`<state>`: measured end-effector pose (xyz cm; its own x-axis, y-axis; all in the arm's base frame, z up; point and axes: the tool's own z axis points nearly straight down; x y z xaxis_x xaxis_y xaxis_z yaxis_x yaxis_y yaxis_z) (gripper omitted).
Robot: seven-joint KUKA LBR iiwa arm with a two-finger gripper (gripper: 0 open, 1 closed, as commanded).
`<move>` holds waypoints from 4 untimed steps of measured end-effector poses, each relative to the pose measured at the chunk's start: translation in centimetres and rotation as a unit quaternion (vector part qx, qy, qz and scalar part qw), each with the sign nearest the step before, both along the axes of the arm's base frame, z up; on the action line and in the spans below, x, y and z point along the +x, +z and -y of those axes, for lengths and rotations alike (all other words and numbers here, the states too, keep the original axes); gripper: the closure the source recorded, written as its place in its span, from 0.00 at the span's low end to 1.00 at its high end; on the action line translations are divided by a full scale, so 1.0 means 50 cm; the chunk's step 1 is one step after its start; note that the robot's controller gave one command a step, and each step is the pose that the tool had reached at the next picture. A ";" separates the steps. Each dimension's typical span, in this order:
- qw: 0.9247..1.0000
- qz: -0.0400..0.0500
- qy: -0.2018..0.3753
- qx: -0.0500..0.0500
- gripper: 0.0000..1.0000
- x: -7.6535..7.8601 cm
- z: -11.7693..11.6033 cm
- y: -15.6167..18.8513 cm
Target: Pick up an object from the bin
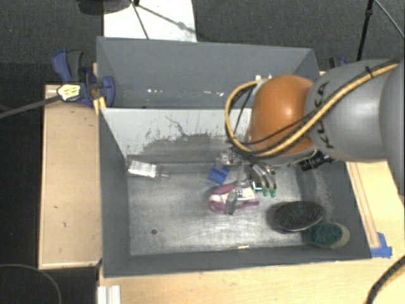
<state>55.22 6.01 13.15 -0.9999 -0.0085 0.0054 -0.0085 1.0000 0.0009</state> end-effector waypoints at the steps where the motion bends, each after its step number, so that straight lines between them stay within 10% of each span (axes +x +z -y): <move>1: 1.000 0.023 -0.021 0.004 0.00 -0.010 0.011 -0.109; 2: 0.999 0.032 -0.022 0.004 1.00 0.002 0.010 -0.094; 3: 0.996 0.008 0.091 0.000 1.00 0.011 0.044 0.161; 4: 0.987 0.001 0.159 0.000 1.00 -0.076 0.060 0.024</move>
Offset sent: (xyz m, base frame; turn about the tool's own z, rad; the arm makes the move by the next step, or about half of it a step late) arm -0.0148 -0.0074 -0.0615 0.0447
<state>51.42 3.01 14.37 -0.9466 -0.3224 0.0042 -0.3224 0.9466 0.0016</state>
